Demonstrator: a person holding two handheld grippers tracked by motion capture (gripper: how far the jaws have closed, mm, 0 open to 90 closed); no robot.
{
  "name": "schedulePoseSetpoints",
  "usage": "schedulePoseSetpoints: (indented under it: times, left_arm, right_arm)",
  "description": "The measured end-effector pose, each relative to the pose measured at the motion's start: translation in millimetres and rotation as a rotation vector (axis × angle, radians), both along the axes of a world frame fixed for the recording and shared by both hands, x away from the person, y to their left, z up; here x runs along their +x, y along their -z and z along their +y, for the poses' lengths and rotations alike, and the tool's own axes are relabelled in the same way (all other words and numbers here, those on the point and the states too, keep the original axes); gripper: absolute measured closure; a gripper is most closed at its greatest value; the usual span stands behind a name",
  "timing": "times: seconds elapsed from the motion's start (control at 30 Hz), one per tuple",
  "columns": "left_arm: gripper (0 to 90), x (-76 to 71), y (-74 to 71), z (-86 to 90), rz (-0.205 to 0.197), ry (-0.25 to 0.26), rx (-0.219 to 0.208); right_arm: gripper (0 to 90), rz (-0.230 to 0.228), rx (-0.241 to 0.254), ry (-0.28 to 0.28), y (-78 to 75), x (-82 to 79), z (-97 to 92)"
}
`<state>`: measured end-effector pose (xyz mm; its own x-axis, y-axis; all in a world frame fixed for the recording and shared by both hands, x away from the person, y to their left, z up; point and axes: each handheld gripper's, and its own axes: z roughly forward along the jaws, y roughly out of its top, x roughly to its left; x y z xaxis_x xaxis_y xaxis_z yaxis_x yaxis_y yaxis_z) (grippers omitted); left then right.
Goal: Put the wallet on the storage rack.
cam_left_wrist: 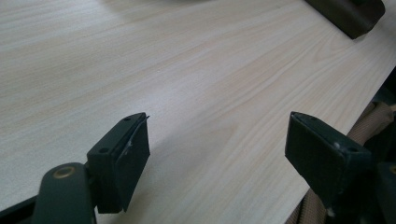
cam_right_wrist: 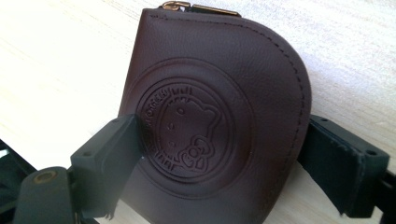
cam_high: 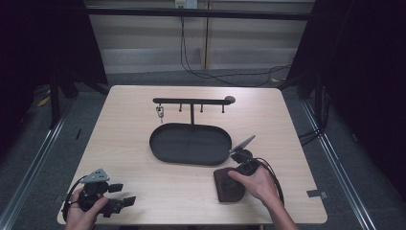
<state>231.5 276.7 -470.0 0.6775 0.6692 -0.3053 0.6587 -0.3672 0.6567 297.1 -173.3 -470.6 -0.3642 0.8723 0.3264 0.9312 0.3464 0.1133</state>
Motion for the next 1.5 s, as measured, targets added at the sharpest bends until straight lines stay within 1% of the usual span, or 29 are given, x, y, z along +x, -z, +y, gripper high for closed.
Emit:
schedulePoseSetpoints:
  times: [0.13, 0.27, 0.37, 0.43, 0.5, 0.57, 0.63, 0.67, 0.7, 0.77, 0.83, 0.9, 0.93, 0.97, 1.0, 1.03, 1.07, 1.13, 1.27, 1.3, 1.43, 1.5]
  left_arm:
    - [21.7, 0.6, 0.3, 0.0, 0.002, 0.006, 0.000]
    - [21.7, 0.8, 0.1, 0.0, 0.005, 0.011, 0.002]
    - [21.7, 0.4, 0.0, 0.1, 0.000, 0.008, -0.001]
    - [21.7, 0.6, 0.5, 0.3, 0.004, 0.003, -0.005]
    - [20.9, 0.8, 1.3, -0.6, 0.009, 0.004, 0.000]
    - [20.9, 0.8, 0.9, -1.3, 0.005, 0.007, 0.004]
    - [20.9, 0.8, 0.4, -0.1, 0.007, 0.012, 0.001]
    - [20.9, 0.5, 0.6, 0.0, 0.006, 0.002, -0.005]
    - [20.9, 0.8, 0.4, 0.8, 0.008, 0.003, -0.008]
    - [20.9, 0.8, 0.5, 1.1, 0.008, -0.004, -0.012]
    - [20.9, 1.0, 0.7, 0.7, 0.011, 0.001, -0.009]
    - [20.9, 0.9, 1.0, 0.2, 0.009, -0.001, -0.007]
    - [20.9, 0.9, 1.0, 0.2, 0.010, 0.000, -0.009]
    - [20.9, 0.8, 0.7, 0.5, 0.011, 0.002, -0.008]
    - [20.9, 0.7, 0.5, 0.8, 0.009, 0.001, -0.007]
    - [20.9, 0.9, 0.6, 1.0, 0.011, 0.001, -0.009]
    - [20.9, 0.9, 0.9, 0.7, 0.011, -0.001, -0.011]
    - [20.9, 1.0, 0.9, 0.7, 0.010, -0.001, -0.010]
    - [20.9, 1.9, 1.5, 0.9, 0.014, -0.002, -0.014]
    - [20.9, 1.9, 1.5, 0.8, 0.014, 0.000, -0.015]
    - [20.9, 1.7, 1.1, 0.8, 0.012, 0.003, -0.009]
    - [20.9, 1.8, 1.2, 1.3, 0.013, 0.002, -0.013]
  right_arm:
    - [14.8, 0.008, -0.004, -0.005, -0.7, 0.5, 0.5]
    - [15.5, 0.008, 0.002, -0.001, -0.1, 0.8, -0.1]
    - [16.3, 0.017, -0.001, -0.002, -0.6, 1.7, -0.1]
    - [16.6, 0.025, -0.003, -0.003, -0.9, 2.6, -0.1]
    - [17.1, 0.025, -0.005, -0.004, -0.9, 3.0, 0.4]
    - [17.7, 0.028, -0.014, -0.004, -1.8, 3.1, 1.3]
    - [18.2, 0.028, -0.020, -0.004, -2.6, 3.1, 1.9]
    - [18.5, 0.028, -0.020, -0.002, -2.7, 3.2, 2.1]
    - [18.8, 0.030, -0.021, -0.001, -2.9, 3.4, 2.2]
    - [23.0, 0.030, -0.025, 0.006, -4.8, 4.4, 0.7]
    - [24.1, 0.029, -0.014, 0.011, -4.9, 4.5, -1.4]
    - [25.1, 0.026, -0.017, 0.016, -5.5, 4.3, -1.0]
    - [26.8, 0.027, -0.019, 0.020, -6.3, 4.2, -1.6]
    - [35.3, 0.024, -0.001, 0.026, -7.2, 4.0, -2.9]
    - [40.1, 0.007, 0.004, 0.035, -9.8, 3.9, -5.1]
    - [41.9, 0.007, 0.011, 0.046, -10.8, 3.8, -7.0]
    - [42.4, 0.010, 0.021, 0.046, -10.2, 4.3, -9.0]
    - [43.5, 0.006, 0.026, 0.044, -9.8, 4.9, -9.6]
    - [54.6, -0.007, 0.032, 0.051, -13.8, 5.6, -13.0]
    - [55.9, -0.009, 0.037, 0.052, -14.8, 5.5, -13.5]
    - [60.3, -0.020, 0.020, 0.044, -19.7, 5.0, -12.2]
    - [63.5, -0.025, 0.014, 0.039, -23.2, 5.2, -10.7]
